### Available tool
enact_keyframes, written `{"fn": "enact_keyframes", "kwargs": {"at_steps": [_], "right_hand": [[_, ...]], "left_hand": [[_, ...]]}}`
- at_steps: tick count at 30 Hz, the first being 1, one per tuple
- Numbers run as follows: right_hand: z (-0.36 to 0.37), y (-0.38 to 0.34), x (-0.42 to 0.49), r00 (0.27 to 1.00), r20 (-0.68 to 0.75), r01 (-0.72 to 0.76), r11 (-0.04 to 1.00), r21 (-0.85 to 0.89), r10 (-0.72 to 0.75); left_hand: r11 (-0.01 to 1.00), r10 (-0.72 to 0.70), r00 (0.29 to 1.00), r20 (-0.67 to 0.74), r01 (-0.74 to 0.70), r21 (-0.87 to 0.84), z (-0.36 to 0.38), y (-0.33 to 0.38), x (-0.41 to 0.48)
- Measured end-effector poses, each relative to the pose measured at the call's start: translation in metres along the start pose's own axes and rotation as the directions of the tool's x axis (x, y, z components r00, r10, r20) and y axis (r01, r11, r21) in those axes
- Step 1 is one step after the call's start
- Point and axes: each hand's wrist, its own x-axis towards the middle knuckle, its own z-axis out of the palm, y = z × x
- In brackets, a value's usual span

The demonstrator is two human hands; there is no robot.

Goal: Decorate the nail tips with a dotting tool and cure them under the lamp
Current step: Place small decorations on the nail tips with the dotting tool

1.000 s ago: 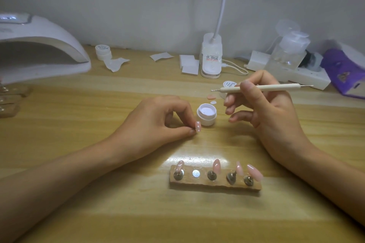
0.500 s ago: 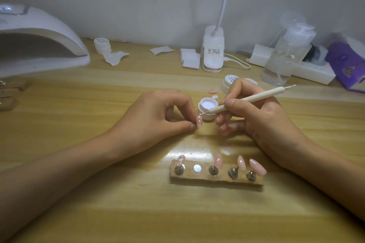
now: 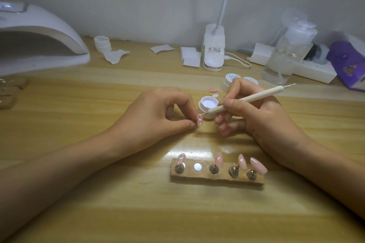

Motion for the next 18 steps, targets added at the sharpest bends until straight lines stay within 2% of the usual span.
{"fn": "enact_keyframes", "kwargs": {"at_steps": [18], "right_hand": [[-0.0018,0.0012,-0.0001,0.998,-0.005,0.064,0.997,0.04,-0.064]], "left_hand": [[1.0,0.011,1.0,-0.005,-0.011,-0.003,0.0004,-0.0017,-0.0005]]}}
